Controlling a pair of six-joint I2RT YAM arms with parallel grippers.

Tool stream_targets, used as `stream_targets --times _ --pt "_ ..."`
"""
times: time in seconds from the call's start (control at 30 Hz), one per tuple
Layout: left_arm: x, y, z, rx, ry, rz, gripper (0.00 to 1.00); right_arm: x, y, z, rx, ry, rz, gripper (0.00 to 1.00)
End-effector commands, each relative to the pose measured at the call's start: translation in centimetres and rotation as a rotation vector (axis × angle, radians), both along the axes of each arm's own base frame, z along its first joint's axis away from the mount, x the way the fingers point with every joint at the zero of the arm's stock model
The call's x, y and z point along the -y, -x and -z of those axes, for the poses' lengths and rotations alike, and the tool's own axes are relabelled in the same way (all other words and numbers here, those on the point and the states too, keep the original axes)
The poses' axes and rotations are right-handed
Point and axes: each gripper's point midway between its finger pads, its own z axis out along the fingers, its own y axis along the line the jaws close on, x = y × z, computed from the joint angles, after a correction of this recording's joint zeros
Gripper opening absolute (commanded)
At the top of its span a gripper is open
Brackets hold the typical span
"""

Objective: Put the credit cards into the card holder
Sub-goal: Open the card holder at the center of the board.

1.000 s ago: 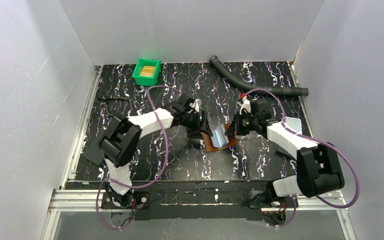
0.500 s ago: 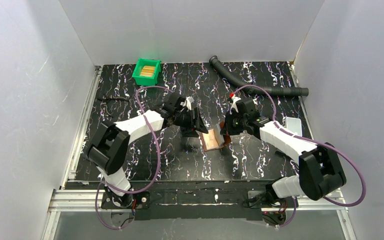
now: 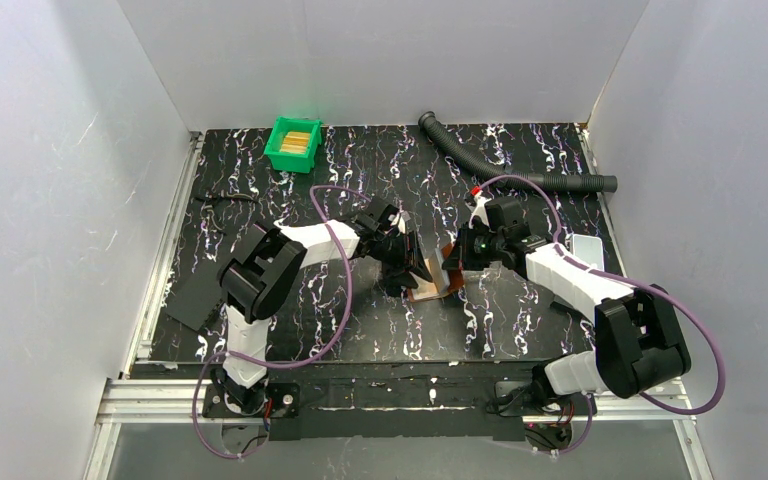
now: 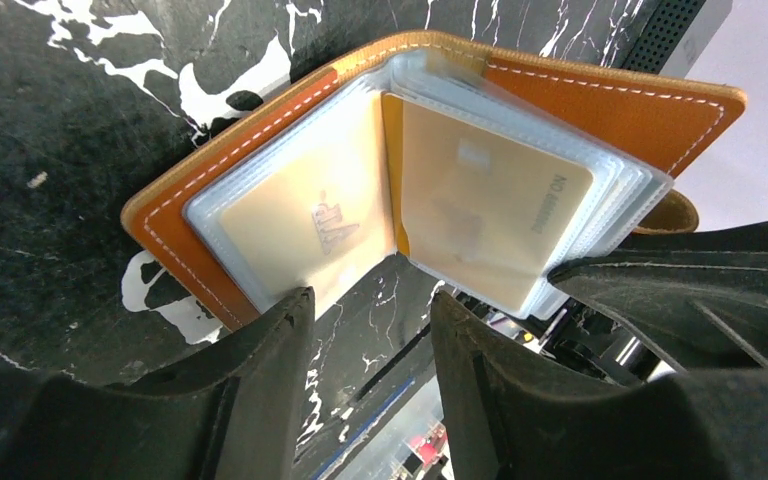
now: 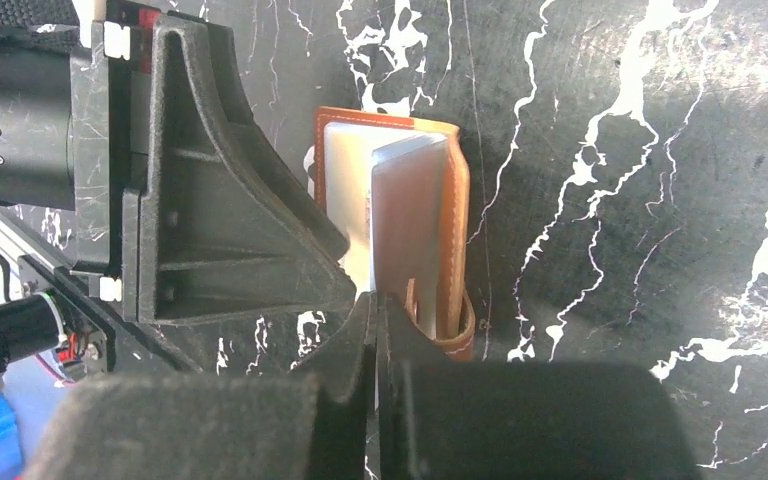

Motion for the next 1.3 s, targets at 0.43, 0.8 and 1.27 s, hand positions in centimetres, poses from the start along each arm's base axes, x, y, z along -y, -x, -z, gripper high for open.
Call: stream_targets --times 0.43,0.8,1.27 --pt "-0.5 -0.4 0.7 0.028 -0.044 -0.003 0.45 -0.4 -0.5 -1.1 0.033 -0.046 -0.012 0.18" --pt "-0.5 -0.4 0.6 0.029 -0.037 -0.003 0.45 -0.2 -0.4 -0.9 0.024 -0.055 -0.023 0.23" --pt "-0.4 -0.5 0.2 0.034 -0.03 -0.004 0.45 -1.5 0.6 -0.4 -0.007 -0.103 -0.089 0.48"
